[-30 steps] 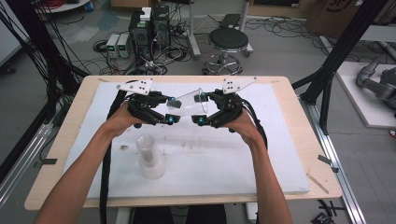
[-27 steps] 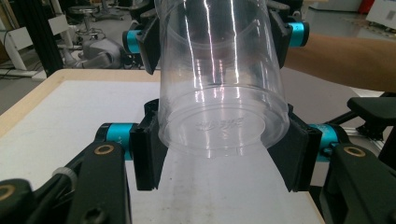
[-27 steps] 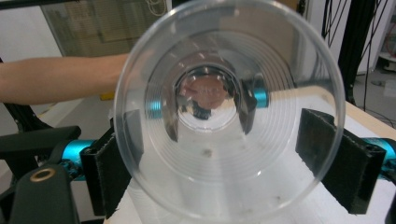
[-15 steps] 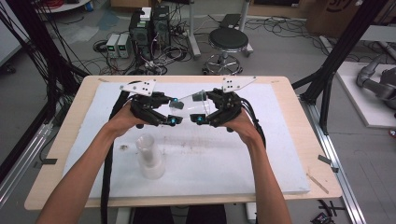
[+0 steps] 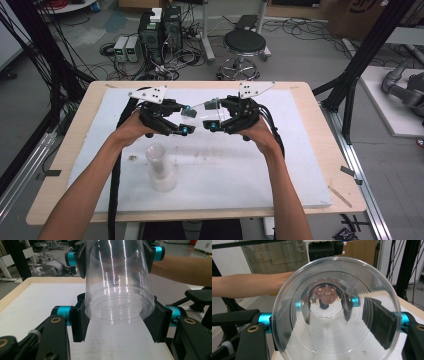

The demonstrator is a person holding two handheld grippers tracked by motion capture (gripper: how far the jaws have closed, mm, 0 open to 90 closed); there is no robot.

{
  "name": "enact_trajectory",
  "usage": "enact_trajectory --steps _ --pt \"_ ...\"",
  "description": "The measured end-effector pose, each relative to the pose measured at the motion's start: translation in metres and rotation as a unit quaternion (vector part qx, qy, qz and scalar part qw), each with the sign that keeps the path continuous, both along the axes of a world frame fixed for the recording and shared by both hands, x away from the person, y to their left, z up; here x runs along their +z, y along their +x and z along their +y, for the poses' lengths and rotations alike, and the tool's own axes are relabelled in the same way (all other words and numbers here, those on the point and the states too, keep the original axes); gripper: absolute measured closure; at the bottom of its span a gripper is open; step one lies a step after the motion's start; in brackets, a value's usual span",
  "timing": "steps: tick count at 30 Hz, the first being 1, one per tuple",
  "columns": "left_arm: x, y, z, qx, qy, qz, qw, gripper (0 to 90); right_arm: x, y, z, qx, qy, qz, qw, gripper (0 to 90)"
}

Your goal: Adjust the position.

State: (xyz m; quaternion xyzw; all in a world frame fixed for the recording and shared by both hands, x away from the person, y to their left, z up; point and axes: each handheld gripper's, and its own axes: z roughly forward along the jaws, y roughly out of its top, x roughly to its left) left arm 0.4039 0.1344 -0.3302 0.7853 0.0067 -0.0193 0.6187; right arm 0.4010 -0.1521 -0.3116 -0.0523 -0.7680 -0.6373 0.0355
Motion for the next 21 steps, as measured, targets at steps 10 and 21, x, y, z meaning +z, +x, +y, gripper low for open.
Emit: enact_trajectory --steps 10,21 --pt "0.0007 0.0003 0.0009 0.001 0.001 -0.001 1.0 42.0 0.0001 -0.0003 0.0001 0.001 -0.001 0.0 1.0 30.3" --pt "0.0036 0.0019 0.0009 0.024 -0.002 0.012 0.9996 20.2 0.0003 0.0001 -0.0011 0.0 0.005 0.005 1.0 31.2"
